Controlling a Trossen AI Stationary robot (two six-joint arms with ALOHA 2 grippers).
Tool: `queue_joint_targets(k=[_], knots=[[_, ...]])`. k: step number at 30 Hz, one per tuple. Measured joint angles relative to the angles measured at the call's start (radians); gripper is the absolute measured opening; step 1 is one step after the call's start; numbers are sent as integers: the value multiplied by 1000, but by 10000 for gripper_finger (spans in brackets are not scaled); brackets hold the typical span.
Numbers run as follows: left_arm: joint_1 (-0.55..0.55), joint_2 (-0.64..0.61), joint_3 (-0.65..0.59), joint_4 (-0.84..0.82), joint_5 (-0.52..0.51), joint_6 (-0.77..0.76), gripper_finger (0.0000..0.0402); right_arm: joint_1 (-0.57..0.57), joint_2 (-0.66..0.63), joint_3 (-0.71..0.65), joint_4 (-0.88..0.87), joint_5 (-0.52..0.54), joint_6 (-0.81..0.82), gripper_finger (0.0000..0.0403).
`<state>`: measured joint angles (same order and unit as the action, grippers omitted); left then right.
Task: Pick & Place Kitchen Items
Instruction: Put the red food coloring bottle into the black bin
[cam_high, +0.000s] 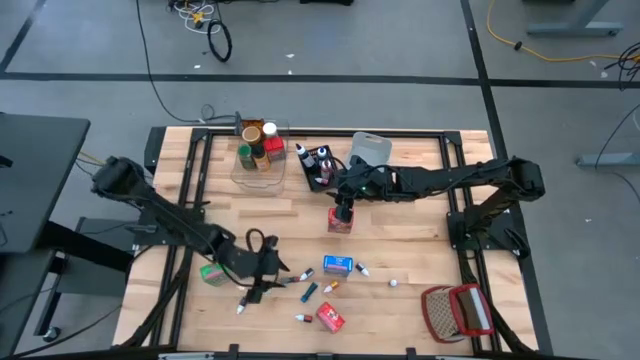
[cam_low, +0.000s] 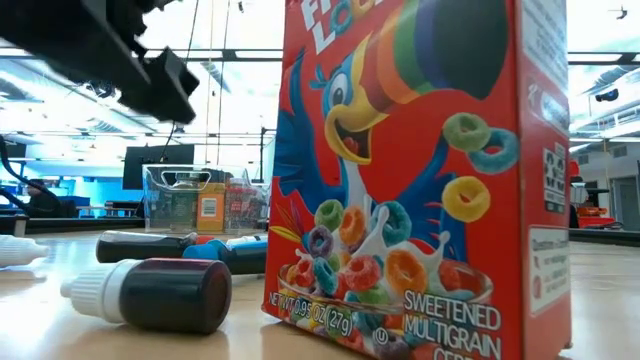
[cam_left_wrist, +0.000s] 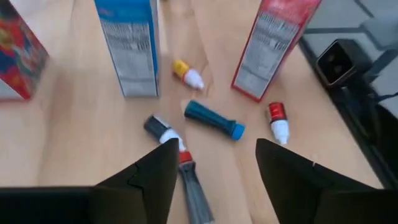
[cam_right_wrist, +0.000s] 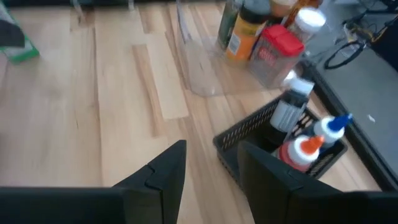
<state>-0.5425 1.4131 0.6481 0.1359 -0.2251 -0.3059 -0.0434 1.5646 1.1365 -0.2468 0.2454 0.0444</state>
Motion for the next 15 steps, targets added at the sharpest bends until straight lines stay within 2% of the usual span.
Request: queue_joint_targets(k=[5, 9, 15], knots=[[-19, 147, 1, 10, -37, -52, 254, 18, 26, 0, 8, -2, -1, 155], [-18, 241, 1, 52, -47, -85, 263, 29, 44, 0, 22, -3, -14, 155], [-9, 276, 1, 52, -53, -120, 255, 40, 47, 0, 28, -3, -37, 155]])
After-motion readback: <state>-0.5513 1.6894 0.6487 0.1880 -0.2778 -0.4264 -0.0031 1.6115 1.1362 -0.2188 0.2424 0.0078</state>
